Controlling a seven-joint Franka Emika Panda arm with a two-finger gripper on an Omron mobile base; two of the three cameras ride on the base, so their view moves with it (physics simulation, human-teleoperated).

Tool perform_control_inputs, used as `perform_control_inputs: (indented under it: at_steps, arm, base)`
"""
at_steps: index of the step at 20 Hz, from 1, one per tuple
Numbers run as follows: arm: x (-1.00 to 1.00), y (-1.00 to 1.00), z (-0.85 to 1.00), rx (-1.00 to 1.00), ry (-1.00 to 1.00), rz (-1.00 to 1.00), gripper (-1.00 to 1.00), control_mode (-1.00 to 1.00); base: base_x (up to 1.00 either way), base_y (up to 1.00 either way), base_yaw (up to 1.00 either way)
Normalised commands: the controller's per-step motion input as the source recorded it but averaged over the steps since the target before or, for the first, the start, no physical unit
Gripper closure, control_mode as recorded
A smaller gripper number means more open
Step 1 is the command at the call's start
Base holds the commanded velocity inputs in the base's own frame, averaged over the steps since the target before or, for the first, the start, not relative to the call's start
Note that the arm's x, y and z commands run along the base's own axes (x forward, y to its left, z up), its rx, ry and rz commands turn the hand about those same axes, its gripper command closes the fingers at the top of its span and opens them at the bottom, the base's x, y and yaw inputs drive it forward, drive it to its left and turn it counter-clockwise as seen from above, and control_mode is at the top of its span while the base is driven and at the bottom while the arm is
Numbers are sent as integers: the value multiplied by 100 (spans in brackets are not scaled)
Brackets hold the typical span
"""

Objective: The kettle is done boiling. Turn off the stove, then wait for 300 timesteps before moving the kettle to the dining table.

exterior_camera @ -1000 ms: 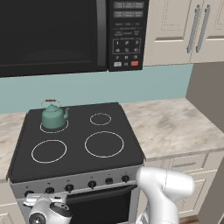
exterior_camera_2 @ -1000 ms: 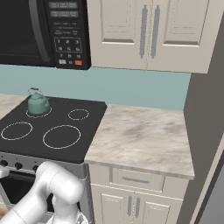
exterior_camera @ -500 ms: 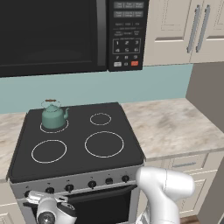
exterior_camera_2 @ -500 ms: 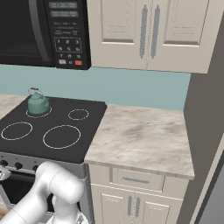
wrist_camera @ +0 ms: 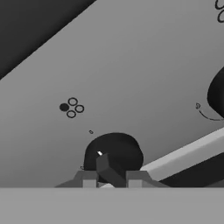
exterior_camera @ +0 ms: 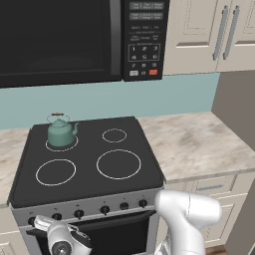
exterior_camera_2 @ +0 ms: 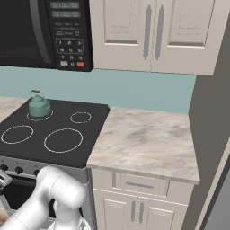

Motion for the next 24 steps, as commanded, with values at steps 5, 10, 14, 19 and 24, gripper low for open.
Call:
perform_control_inputs:
  at_steps: [5,10,14,19,24]
  arm:
    - [0,1,-2,6,0,-2,-100,-100]
    - [0,1,0,0,0,0,-100,-100]
    - [-23,0,9,0,-3,0,-100,-100]
    - [-27,0,21,0,0,0,-100,-100]
    - [-31,0,37,0,0,0,-100,-100]
  base:
    - [0,0,0]
    - [0,0,0]
    - [0,0,0]
    - [0,0,0]
    - [0,0,0]
